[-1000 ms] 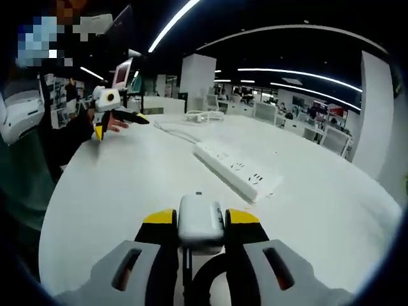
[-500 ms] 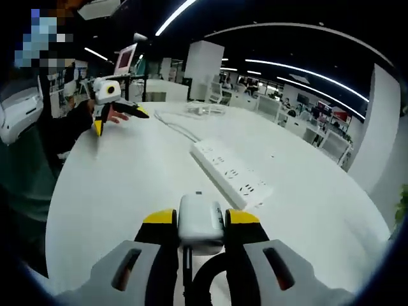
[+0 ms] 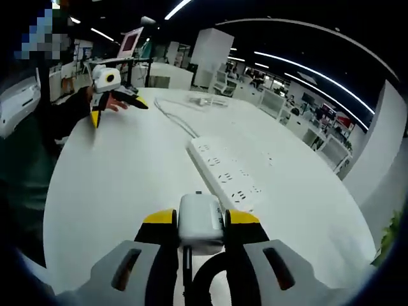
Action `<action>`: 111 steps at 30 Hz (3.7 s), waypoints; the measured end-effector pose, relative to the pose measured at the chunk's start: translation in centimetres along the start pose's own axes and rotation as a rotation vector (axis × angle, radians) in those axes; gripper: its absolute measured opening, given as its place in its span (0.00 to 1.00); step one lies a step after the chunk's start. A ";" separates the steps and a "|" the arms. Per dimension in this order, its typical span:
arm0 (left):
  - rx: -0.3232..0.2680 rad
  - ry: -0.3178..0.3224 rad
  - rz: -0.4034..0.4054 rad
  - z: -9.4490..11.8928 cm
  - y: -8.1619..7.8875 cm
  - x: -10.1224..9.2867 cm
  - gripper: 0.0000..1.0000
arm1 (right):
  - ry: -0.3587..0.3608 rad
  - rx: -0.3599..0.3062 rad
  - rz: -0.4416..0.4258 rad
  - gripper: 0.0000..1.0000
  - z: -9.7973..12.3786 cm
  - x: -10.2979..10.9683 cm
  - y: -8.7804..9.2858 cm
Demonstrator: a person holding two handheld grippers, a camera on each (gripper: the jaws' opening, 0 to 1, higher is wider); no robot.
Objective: Straighten the power strip on the desk, plug the charger into it
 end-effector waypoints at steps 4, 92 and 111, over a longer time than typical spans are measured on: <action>0.002 -0.005 -0.003 0.0 -0.1 0.2 0.97 | 0.015 0.014 0.016 0.24 -0.1 -0.4 -0.2; 0.002 -0.005 0.014 0.2 1.0 1.0 0.97 | 0.138 0.319 0.224 0.24 -3.9 -4.2 -2.1; -0.002 -0.005 0.011 0.2 1.1 1.3 0.97 | 0.149 0.432 0.280 0.24 -5.6 -5.1 -1.1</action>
Point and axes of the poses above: the point that each gripper's makers call its tool centre point, and the gripper's own axes: z roughly backward along the fingers, x roughly to its left, y roughly out of its underside, the point moved 1 cm from there along z, roughly backward along the fingers, and after that the axes turned 9 degrees about -z, right-handed, at the moved point
